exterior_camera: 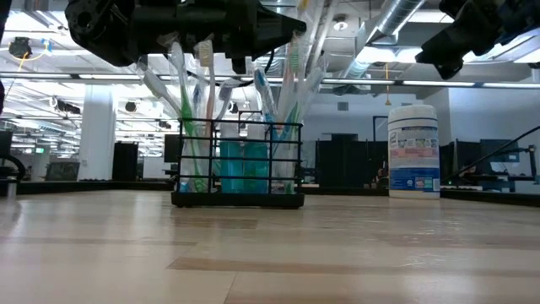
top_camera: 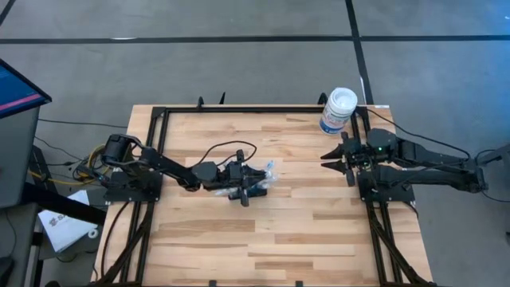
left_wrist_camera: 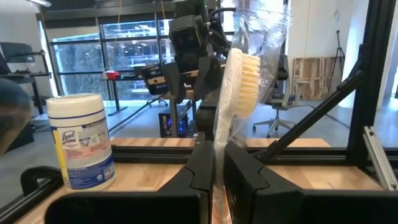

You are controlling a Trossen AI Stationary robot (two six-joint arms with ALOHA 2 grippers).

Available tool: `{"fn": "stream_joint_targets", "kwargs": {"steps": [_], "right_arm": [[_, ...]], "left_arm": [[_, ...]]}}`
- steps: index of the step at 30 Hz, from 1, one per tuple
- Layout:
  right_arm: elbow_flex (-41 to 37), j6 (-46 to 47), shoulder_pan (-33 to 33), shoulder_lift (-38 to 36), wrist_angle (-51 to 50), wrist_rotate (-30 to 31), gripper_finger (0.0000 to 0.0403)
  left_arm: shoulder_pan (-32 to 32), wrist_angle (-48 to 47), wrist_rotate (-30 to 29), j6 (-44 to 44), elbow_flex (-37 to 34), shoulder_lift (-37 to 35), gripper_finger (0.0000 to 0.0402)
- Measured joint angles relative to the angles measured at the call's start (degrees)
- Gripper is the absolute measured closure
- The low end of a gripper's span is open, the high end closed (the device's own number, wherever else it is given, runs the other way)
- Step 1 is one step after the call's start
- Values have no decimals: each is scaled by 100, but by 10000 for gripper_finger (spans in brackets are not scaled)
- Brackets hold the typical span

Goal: Pick & Place toothbrushing station
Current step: Put the orange toothbrush into the wire organizer

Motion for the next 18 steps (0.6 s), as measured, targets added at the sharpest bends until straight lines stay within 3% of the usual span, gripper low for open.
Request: {"fn": "stream_joint_targets", "kwargs": {"steps": [10,18], "right_arm": [[0,0,-2,0,-4,0,292],[2,0,-2,0,-9,0,292]], "left_arm": [[22,-20,-8,40,0,-2,363],[26,-21,-8,40,0,-6,364]]}}
